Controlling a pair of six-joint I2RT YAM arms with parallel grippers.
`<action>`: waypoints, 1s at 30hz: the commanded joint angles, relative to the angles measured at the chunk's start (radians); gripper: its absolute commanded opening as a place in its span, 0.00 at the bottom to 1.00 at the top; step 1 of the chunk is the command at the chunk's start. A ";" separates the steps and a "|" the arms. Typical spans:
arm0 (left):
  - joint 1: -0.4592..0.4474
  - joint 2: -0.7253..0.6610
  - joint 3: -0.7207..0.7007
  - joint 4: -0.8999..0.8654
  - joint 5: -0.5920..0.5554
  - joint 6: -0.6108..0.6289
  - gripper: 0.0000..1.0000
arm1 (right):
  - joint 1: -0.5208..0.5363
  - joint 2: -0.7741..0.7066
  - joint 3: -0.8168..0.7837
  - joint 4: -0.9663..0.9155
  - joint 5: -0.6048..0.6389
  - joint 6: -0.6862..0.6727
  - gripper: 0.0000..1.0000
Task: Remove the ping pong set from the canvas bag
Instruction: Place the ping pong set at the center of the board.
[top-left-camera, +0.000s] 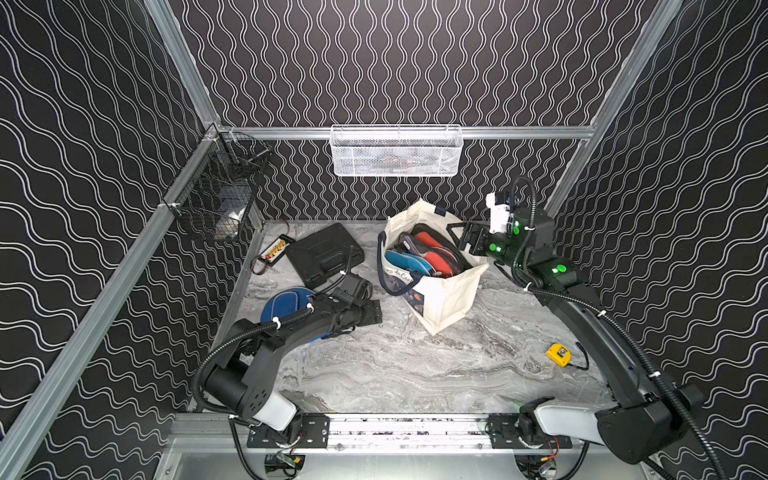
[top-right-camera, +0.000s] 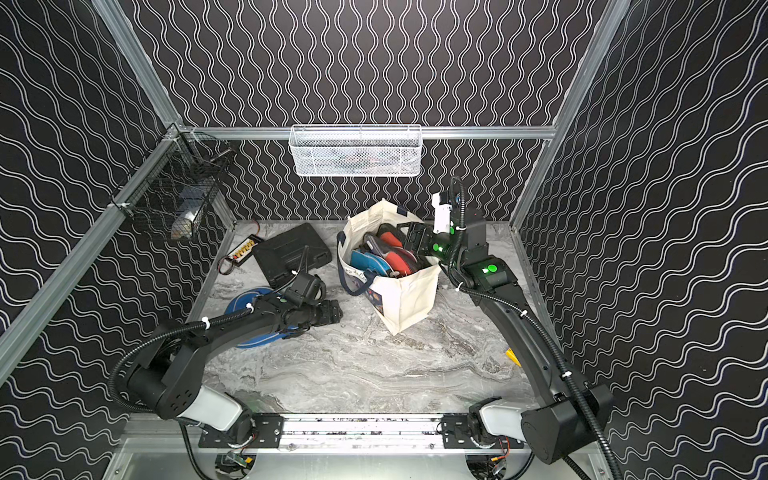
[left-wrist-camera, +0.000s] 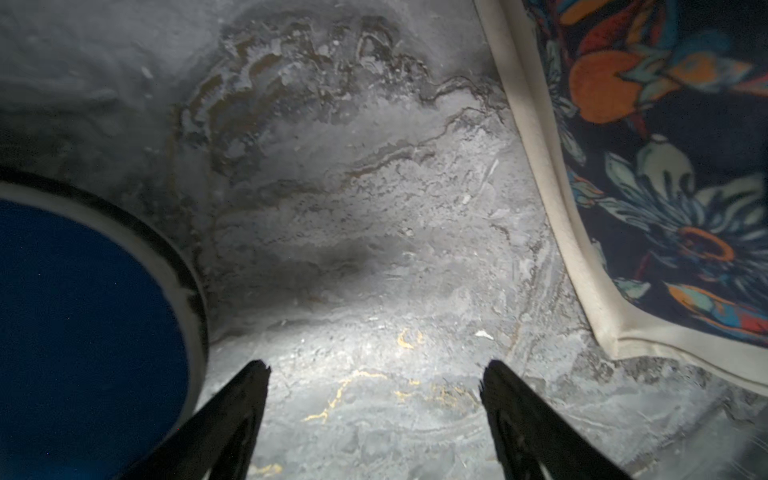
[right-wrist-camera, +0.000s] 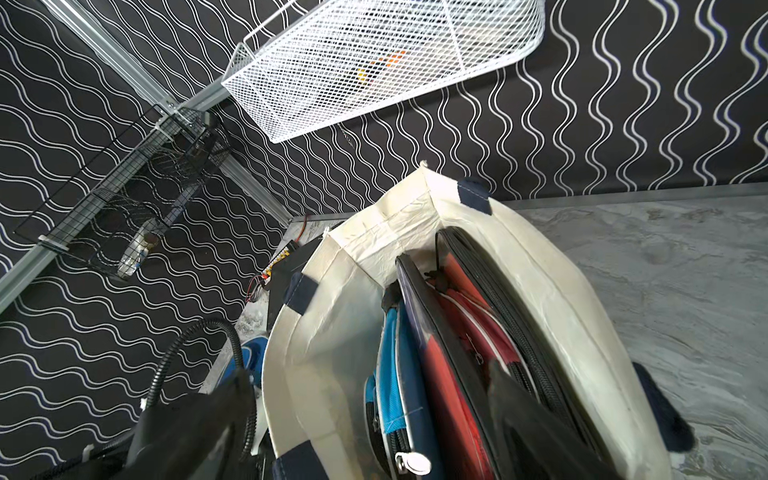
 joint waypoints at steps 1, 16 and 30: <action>0.021 0.003 0.007 -0.041 -0.105 -0.025 0.85 | 0.000 0.001 -0.001 0.031 -0.008 -0.011 0.89; 0.114 -0.057 0.047 -0.065 -0.080 -0.052 0.85 | 0.000 0.024 0.033 -0.036 0.023 -0.058 0.89; 0.089 -0.182 0.289 -0.104 0.037 -0.101 0.85 | 0.008 0.194 0.181 -0.214 -0.074 -0.156 0.87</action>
